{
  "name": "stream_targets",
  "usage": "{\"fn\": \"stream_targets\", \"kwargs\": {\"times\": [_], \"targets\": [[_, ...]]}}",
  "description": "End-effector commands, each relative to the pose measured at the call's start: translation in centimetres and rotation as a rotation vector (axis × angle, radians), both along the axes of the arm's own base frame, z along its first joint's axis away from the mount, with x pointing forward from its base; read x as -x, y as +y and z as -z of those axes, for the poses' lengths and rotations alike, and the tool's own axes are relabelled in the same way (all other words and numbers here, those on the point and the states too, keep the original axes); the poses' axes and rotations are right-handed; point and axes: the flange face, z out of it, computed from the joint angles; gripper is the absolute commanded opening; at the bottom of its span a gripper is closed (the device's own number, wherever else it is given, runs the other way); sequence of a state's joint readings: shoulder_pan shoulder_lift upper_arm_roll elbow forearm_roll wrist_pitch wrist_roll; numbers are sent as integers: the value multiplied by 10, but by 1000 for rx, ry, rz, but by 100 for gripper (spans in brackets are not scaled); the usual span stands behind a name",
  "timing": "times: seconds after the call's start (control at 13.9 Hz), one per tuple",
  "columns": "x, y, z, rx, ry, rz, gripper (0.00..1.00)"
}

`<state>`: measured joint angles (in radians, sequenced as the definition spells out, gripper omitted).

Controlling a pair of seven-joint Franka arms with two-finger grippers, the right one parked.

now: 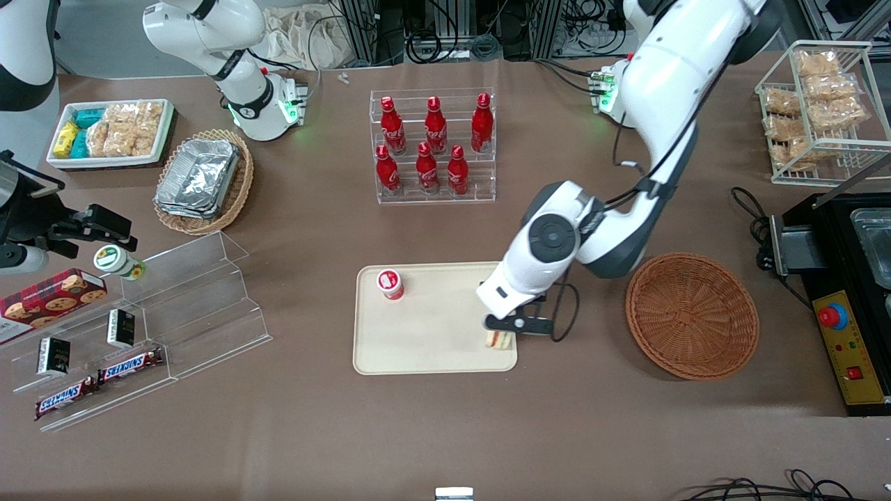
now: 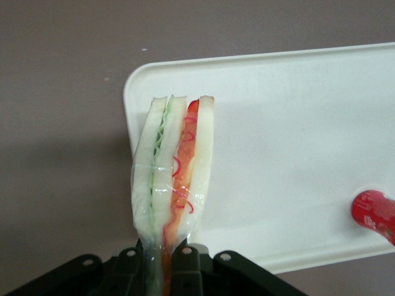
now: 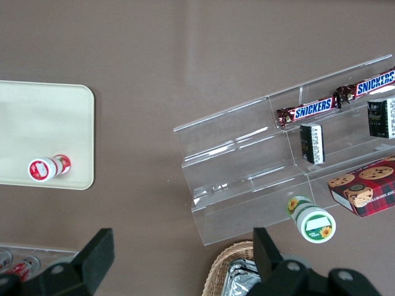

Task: Place sandwich from basket to tray

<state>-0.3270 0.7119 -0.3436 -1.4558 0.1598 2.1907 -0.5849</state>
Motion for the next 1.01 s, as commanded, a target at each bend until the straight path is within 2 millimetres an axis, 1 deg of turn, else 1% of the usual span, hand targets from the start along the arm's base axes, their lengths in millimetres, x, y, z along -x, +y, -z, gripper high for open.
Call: {"fn": "stream_targets", "kwargs": {"times": [0.0, 0.07, 0.14, 0.22, 0.29, 0.36, 0.43, 0.51, 0.58, 0.65, 0.72, 0.79, 0.87, 0.94], "targets": [[-3, -15, 24, -47, -22, -8, 0], [-1, -16, 34, -65, -20, -28, 2], [-1, -15, 41, -82, -26, -42, 18], [-1, -14, 41, -87, -26, -59, 60], [-1, -14, 41, -89, -27, -61, 99], [-1, -14, 38, -87, -31, -62, 100], [-4, -13, 30, -83, -42, -57, 100], [-9, -7, 19, -84, -49, -64, 100], [-11, -5, -12, -72, -81, -72, 100], [-10, -2, -38, -75, -89, -80, 100], [-9, 9, -62, -101, -79, -92, 100], [-11, 28, -96, -123, -79, -118, 100], [-11, 58, -125, -151, -35, -152, 100], [-7, 78, -148, -148, 28, -145, 100]]}}
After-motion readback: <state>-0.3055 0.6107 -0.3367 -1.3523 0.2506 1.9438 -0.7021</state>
